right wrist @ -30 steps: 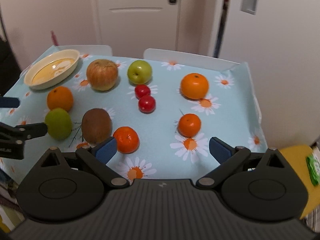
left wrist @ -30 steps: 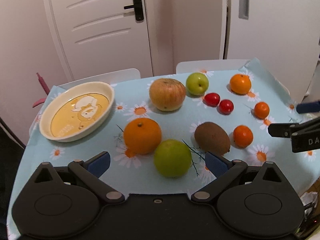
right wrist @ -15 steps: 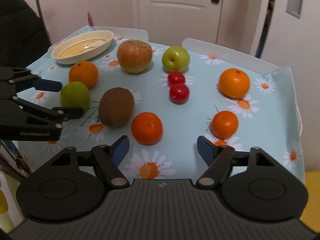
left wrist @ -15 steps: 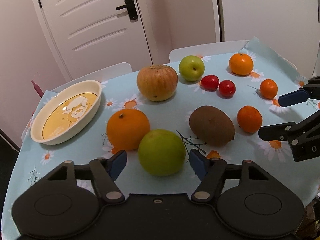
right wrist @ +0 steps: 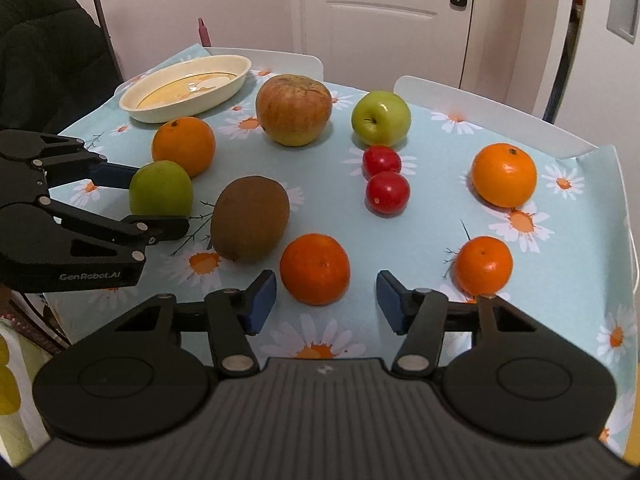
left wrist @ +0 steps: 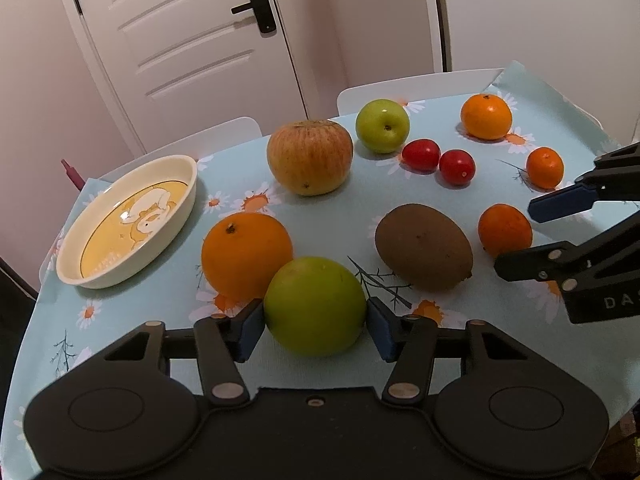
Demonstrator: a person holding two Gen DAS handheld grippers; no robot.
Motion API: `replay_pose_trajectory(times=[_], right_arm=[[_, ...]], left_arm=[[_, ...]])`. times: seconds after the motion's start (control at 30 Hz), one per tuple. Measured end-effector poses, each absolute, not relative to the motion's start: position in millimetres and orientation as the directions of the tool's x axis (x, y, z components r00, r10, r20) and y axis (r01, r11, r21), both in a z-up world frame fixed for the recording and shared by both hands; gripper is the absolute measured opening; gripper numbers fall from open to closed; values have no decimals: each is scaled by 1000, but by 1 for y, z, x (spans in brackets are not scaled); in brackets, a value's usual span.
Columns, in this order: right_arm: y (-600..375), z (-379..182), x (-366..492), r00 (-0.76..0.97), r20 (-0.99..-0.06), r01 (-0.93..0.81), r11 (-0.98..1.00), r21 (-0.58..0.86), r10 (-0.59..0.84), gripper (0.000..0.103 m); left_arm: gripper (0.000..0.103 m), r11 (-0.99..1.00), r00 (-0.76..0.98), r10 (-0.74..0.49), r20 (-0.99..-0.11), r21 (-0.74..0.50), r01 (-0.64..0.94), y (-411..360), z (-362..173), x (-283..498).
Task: Organize fruits
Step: 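Grasp the green apple with the left tool while the right tool grasps a tangerine, then carry the green apple and tangerine over the cream dish with both tools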
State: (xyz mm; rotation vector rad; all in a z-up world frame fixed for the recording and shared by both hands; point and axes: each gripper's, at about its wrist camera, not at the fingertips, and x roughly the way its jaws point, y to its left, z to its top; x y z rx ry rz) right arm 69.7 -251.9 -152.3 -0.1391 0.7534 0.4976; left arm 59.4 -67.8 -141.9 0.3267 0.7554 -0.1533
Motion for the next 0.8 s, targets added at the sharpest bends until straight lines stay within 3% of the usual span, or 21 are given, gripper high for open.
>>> replay_pose_trajectory(times=[0.2, 0.8], right_arm=[[-248, -153, 75, 608, -688, -493, 868, 65, 396, 53], [-245, -96, 71, 608, -662, -519, 850, 87, 439, 53]], left_arm=[[59, 939, 713, -19, -701, 234, 254, -67, -141, 56], [59, 975, 726, 40, -687, 187, 123, -48, -97, 33]])
